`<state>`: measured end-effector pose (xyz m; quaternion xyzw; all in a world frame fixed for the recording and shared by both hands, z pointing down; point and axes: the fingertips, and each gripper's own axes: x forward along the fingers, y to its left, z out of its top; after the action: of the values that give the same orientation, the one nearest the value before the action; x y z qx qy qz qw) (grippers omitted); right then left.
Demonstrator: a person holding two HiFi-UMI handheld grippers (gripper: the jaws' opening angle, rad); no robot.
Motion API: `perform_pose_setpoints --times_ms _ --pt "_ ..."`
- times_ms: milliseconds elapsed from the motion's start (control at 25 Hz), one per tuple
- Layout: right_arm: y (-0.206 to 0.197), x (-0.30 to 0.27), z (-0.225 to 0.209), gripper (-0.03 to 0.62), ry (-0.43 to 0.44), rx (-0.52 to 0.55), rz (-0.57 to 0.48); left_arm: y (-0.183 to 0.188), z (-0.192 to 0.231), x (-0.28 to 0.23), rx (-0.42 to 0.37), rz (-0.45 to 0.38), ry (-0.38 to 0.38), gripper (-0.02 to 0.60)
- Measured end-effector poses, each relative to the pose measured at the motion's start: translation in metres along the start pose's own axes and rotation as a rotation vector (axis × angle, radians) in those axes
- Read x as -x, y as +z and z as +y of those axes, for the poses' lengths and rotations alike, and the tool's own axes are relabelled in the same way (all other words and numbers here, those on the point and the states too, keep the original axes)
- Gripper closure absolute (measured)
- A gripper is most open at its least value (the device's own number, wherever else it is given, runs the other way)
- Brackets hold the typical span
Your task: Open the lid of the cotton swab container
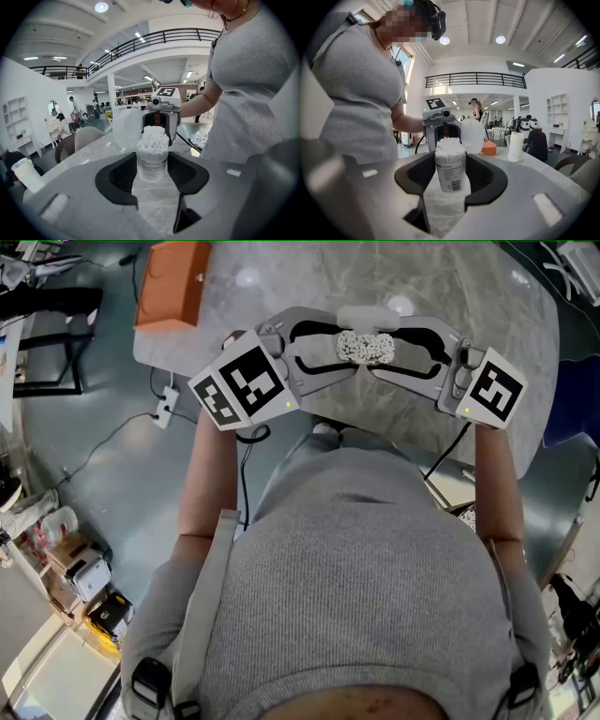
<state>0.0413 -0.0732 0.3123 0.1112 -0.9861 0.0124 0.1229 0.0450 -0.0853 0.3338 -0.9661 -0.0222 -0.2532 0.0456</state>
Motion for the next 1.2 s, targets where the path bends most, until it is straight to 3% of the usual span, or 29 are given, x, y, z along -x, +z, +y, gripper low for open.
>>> perform_pose_setpoints --times_ms 1200 --pt "-0.066 -0.016 -0.029 0.391 -0.007 -0.044 0.088 -0.061 0.023 -0.041 0.072 0.098 -0.020 0.377"
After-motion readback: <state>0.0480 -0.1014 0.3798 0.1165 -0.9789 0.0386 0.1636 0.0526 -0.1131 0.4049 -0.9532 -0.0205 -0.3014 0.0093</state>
